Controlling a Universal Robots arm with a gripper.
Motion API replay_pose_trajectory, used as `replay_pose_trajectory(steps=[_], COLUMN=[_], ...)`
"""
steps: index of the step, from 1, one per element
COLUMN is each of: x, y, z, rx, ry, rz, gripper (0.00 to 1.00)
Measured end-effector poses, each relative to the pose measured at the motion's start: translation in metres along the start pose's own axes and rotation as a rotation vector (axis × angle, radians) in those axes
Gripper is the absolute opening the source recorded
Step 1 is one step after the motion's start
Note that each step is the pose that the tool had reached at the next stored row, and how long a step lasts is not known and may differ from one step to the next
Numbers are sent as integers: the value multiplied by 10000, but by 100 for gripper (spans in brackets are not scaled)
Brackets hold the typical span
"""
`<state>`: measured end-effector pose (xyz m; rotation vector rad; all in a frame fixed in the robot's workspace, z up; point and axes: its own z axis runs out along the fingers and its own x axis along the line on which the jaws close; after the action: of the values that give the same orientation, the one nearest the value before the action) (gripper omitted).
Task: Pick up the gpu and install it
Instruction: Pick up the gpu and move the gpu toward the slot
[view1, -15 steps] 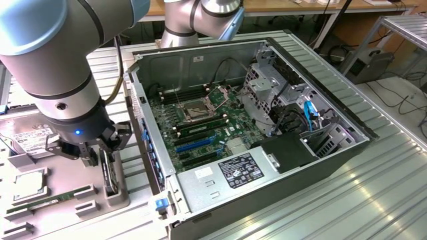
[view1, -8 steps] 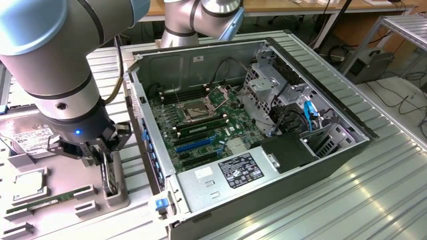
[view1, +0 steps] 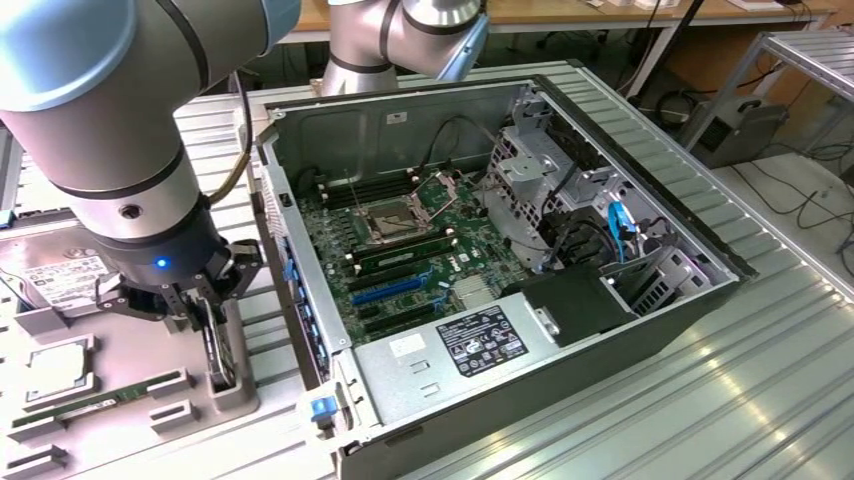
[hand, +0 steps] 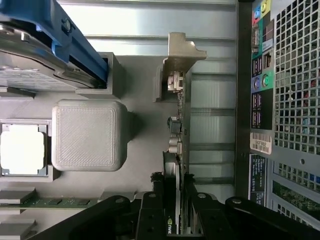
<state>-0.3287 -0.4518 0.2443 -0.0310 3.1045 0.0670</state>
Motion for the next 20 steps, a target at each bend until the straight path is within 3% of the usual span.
replay_pose_trajectory(steps=[11,19,20], x=[-3,-11,-13], y=[2,-15,-22], z=[-66,-290,-352], rx=[-93,-150,-163], ry=[0,-1,-1], rz=[-67,-66,-65], gripper=[26,26,26])
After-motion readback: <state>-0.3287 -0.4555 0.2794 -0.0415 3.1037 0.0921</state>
